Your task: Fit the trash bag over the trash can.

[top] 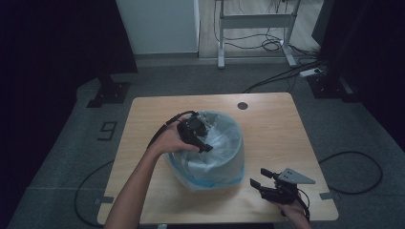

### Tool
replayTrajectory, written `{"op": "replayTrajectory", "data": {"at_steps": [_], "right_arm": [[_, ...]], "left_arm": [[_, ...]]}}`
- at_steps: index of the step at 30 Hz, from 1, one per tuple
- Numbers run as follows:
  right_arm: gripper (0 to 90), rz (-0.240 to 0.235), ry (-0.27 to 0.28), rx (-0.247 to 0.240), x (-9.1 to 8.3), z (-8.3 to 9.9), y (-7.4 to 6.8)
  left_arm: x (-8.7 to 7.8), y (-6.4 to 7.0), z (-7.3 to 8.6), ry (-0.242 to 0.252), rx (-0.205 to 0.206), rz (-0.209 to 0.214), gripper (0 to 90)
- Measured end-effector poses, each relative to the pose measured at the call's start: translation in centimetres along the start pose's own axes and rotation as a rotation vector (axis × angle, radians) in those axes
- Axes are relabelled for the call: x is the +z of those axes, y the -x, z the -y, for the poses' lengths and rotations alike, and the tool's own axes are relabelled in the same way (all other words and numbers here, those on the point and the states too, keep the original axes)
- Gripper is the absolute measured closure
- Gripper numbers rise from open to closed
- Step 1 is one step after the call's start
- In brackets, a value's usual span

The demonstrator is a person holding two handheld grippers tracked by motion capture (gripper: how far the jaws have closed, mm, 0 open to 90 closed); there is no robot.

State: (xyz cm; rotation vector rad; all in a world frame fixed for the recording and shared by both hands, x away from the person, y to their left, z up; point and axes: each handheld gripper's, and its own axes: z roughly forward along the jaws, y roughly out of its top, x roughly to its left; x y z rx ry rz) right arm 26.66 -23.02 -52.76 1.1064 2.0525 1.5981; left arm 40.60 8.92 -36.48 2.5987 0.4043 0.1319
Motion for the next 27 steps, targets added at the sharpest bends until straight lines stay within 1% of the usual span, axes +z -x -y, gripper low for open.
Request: {"op": "replayTrajectory", "data": {"at_steps": [2,5,7,10,13,17,23,27], "right_arm": [[32.3,0.000,0.000,0.000,0.0,0.0,0.0],[32.3,0.001,-0.002,0.000,0.1,0.0,0.0],[32.3,0.001,-0.003,-0.001,0.1,0.0,0.0],[32.3,0.000,-0.005,-0.002,0.2,0.1,-0.1],[32.3,0.000,-0.008,-0.004,0.3,0.1,-0.1],[32.2,-0.001,-0.009,-0.004,0.3,0.1,-0.2],[32.1,-0.004,-0.013,-0.008,0.4,0.2,-0.3],[32.0,-0.002,-0.014,-0.008,0.4,0.2,-0.3]], "left_arm": [[-0.7,0.0,0.3,0.041,-0.006,0.006,36.1],[-1.9,-0.2,0.7,0.085,-0.013,0.006,35.8],[-2.5,-0.3,1.1,0.098,-0.018,-0.001,35.8],[-3.3,-0.4,1.7,0.102,-0.025,-0.010,35.8],[-3.6,-0.4,2.3,0.083,-0.025,-0.016,35.8],[-3.3,-0.2,3.0,0.031,-0.019,-0.018,36.2],[-2.5,0.2,3.2,-0.042,0.001,-0.016,36.5],[-2.0,0.4,3.1,-0.073,0.013,-0.020,36.2]]}}
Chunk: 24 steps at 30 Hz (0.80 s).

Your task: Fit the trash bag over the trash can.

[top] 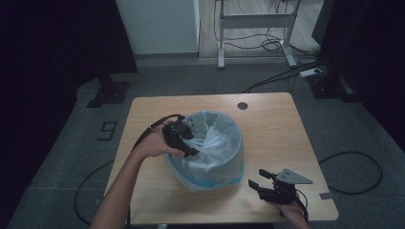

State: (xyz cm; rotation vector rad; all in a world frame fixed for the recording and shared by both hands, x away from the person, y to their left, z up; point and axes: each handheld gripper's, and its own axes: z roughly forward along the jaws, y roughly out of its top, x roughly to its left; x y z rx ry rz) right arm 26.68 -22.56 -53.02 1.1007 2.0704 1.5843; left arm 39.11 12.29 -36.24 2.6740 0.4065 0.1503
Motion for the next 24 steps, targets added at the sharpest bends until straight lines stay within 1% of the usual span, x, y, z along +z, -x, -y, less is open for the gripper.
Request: {"op": "replayTrajectory", "data": {"at_steps": [3,6,9,13,16,18,21,24], "right_arm": [[31.9,0.003,0.001,0.003,-0.1,0.0,0.1],[31.9,0.007,0.002,0.006,-0.2,0.0,0.3],[31.7,0.010,0.007,0.008,-0.4,0.0,0.4],[31.7,0.016,0.013,0.011,-0.5,-0.1,0.6],[31.7,0.019,0.014,0.012,-0.6,-0.1,0.6],[31.6,0.021,0.014,0.010,-0.6,-0.1,0.6],[31.6,0.026,0.016,0.011,-0.7,-0.2,0.6],[31.6,0.030,0.017,0.010,-0.8,-0.2,0.7]], "left_arm": [[0.2,0.1,0.1,-0.003,0.000,0.000,35.8],[0.0,0.2,0.4,0.024,-0.004,-0.006,34.8],[-0.5,0.2,0.8,0.078,-0.021,-0.015,32.5],[-1.6,0.3,1.5,0.186,-0.050,-0.014,29.9],[-2.5,0.5,2.1,0.264,-0.073,-0.026,28.9],[-2.9,0.7,2.5,0.295,-0.081,-0.036,28.5],[-3.3,1.1,3.3,0.347,-0.107,-0.054,28.1],[-3.6,1.5,4.2,0.385,-0.122,-0.068,28.0]]}}
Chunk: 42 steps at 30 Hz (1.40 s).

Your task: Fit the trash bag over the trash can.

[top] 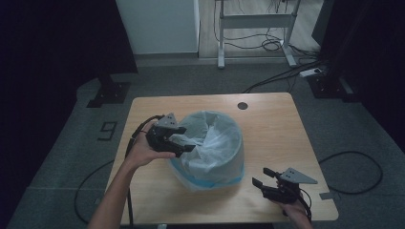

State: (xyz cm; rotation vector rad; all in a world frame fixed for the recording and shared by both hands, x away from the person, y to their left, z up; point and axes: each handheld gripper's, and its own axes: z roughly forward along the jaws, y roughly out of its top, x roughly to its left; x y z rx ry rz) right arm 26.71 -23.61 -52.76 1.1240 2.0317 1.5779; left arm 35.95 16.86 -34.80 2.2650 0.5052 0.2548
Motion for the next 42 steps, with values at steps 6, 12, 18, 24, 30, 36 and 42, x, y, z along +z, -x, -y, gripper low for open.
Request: {"op": "replayTrajectory", "data": {"at_steps": [6,12,18,24,30,36,42], "right_arm": [[31.4,0.012,0.005,0.001,-0.2,0.0,0.2],[31.4,0.015,0.009,0.005,-0.4,0.0,0.3],[31.4,0.020,0.008,0.006,-0.5,0.0,0.4],[31.4,0.024,0.007,0.010,-0.5,0.1,0.5],[31.4,0.028,0.004,0.009,-0.5,0.2,0.6],[31.4,0.032,0.002,0.010,-0.5,0.3,0.7],[31.4,0.034,-0.006,0.011,-0.4,0.5,0.8]], "left_arm": [[-1.5,0.8,1.7,0.088,-0.029,-0.014,27.9],[-2.6,1.7,3.4,0.136,-0.044,-0.036,28.0],[-3.7,2.8,5.4,0.177,-0.064,-0.064,28.0],[-4.8,3.9,7.6,0.210,-0.085,-0.096,28.1],[-5.4,4.9,10.1,0.218,-0.100,-0.124,28.1],[-5.2,5.6,13.0,0.214,-0.129,-0.144,28.1],[-4.4,5.9,15.7,0.196,-0.168,-0.148,28.1]]}}
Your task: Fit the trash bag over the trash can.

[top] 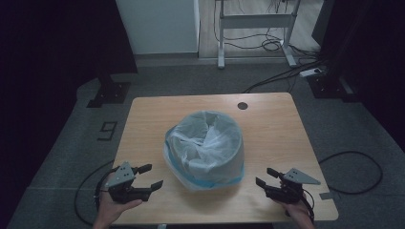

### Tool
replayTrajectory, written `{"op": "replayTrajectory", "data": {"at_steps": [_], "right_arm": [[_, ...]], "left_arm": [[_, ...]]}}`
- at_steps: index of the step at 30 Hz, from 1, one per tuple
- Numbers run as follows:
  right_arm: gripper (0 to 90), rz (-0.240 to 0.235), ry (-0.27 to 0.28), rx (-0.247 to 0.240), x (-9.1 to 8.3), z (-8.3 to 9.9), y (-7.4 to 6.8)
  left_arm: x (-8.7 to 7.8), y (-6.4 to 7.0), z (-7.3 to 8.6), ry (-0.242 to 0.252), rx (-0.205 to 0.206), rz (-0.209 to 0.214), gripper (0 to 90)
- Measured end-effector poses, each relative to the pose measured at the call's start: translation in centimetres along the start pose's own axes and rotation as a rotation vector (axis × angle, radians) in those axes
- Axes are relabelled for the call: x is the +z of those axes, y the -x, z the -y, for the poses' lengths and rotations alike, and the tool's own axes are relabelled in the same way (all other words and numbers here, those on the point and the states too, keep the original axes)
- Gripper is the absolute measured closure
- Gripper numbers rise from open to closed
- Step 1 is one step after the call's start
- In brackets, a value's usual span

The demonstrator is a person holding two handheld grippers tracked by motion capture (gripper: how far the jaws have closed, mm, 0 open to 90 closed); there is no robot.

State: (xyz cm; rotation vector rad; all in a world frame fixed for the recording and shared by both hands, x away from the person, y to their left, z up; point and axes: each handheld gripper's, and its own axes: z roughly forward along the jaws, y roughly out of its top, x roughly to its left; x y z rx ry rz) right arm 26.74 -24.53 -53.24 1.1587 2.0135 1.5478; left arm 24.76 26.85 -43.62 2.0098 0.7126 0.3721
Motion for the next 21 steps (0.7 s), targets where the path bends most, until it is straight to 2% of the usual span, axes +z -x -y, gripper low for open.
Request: {"op": "replayTrajectory", "data": {"at_steps": [9,21], "right_arm": [[31.3,0.005,-0.014,-0.009,0.3,0.2,-0.1],[30.4,0.017,-0.018,-0.009,0.3,0.3,0.2]], "left_arm": [[0.7,-0.2,2.8,-0.017,-0.048,0.003,28.1],[1.8,-0.6,3.5,-0.031,-0.062,-0.013,27.9]]}}
